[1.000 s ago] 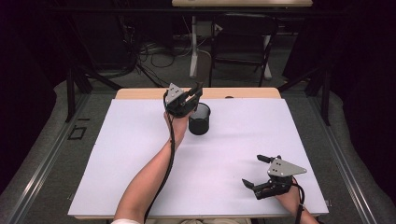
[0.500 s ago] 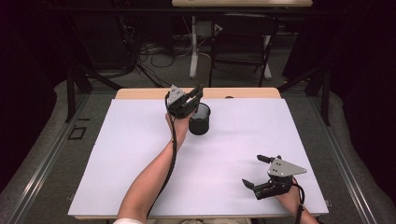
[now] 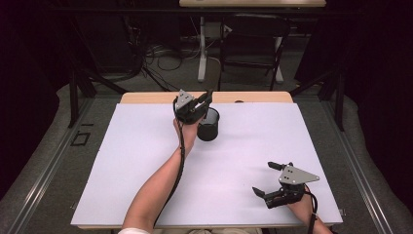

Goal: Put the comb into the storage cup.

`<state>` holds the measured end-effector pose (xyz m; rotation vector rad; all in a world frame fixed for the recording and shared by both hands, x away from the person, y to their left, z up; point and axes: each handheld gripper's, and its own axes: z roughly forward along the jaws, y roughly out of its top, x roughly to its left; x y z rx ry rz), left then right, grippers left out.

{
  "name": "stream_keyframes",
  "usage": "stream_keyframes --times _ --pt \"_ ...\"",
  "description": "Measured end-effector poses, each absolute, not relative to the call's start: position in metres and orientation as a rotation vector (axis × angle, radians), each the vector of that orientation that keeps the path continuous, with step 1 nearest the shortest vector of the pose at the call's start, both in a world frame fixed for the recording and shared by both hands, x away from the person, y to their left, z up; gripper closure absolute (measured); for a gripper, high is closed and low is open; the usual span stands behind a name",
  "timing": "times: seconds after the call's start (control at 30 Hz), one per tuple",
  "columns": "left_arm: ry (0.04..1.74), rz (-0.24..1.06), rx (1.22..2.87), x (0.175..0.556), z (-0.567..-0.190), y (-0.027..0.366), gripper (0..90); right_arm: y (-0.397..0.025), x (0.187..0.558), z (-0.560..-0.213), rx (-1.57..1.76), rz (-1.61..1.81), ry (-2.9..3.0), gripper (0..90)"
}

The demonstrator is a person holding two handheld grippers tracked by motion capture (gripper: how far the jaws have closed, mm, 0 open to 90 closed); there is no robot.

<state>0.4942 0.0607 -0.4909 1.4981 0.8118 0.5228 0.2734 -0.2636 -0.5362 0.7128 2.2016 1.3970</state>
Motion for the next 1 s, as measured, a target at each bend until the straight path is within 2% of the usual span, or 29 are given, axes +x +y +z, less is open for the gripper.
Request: stream_keyframes --times 0.63,1.0 --pt "0.818 0.489 1.527 0.497 -0.499 0.059 72.3 -0.264 0.273 -0.536 0.714 1.397 2.199 0.0" --pt "0.799 0.464 1.597 0.499 -0.501 0.056 72.2 -0.264 0.273 -0.536 0.715 1.397 2.199 0.0"
